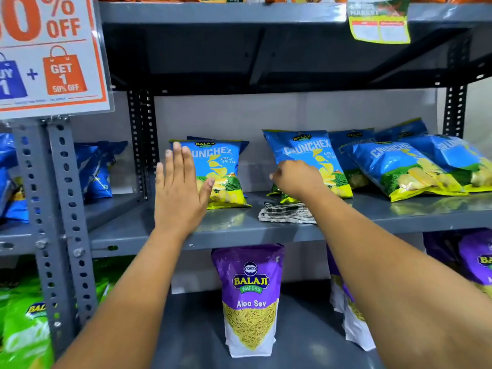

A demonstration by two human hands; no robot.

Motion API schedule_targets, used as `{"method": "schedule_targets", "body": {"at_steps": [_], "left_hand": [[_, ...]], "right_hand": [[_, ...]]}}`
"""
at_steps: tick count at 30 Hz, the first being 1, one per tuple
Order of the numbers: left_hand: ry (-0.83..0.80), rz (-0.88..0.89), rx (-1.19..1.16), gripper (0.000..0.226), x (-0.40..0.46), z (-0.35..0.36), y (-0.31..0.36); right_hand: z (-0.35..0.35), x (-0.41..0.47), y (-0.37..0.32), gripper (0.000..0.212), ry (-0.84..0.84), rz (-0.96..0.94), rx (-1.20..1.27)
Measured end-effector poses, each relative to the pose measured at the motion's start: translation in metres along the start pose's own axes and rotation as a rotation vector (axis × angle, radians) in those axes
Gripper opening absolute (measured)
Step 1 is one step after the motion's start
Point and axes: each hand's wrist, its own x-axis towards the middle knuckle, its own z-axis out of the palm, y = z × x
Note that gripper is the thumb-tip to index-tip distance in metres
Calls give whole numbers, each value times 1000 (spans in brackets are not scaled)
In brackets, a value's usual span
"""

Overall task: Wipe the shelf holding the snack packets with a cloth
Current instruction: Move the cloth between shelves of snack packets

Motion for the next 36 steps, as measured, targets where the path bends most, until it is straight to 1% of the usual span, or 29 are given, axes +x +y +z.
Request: {"method": "schedule_targets", "body": {"at_steps": [1, 3, 4, 6, 8, 12, 15, 16, 18, 19, 20, 21, 22, 25, 27, 29, 30, 31, 32, 34, 36], "left_hand": [[-1, -25, -31, 83, -9, 3, 0], [21, -11, -50, 87, -27, 11, 2], [14, -6, -48, 85, -41, 19, 4], [21, 13, -32, 80, -57, 34, 5], [8, 14, 26, 78, -67, 45, 7], [25, -3, 67, 75, -72, 54, 6], [55, -2, 67, 74, -71, 56, 6], [50, -3, 63, 73, -72, 56, 6], [62, -1, 62, 73, -73, 55, 7], [66, -4, 58, 73, -73, 55, 7], [67, -9, 51, 73, -75, 55, 6], [69, -17, 50, 72, -79, 55, 6], [76, -23, 53, 71, -83, 56, 5], [53, -64, 55, 66, -115, 59, -1], [-32, -81, 90, 64, -152, 67, -13], [-164, -86, 179, 62, -205, 77, -32], [-233, -100, 217, 62, -233, 79, -42], [-292, -131, 249, 63, -261, 80, -53], [-334, -168, 277, 64, -286, 78, -62], [-405, -246, 326, 66, -324, 72, -78], [-427, -305, 362, 67, -343, 64, -93]], "right_hand": [[4, 0, 4, 37, -130, 46, 6], [14, -4, 10, 38, -330, 80, 12], [18, -8, 13, 38, -388, 93, 4], [27, -10, 15, 39, -396, 86, -10], [27, -12, 12, 44, -352, 69, -33], [23, -10, 8, 53, -411, -1, -11], [16, -12, 14, 52, -339, -100, 2], [17, -12, 19, 55, -369, -121, 48], [21, -16, 29, 67, -551, -140, 159], [25, -20, 30, 75, -620, -143, 177], [28, -24, 30, 83, -639, -154, 169], [31, -26, 31, 89, -618, -162, 154], [31, -27, 30, 87, -576, -173, 132], [30, -34, 25, 54, -401, -217, 39], [34, -45, 21, 45, -230, -210, -29], [41, -61, 16, 41, 17, -232, -40], [45, -69, 15, 39, 147, -254, -3], [51, -75, 14, 38, 242, -280, 63], [54, -82, 13, 37, 302, -295, 140], [60, -96, 8, 36, 338, -314, 366], [73, -118, -1, 31, 354, -350, 551]]}}
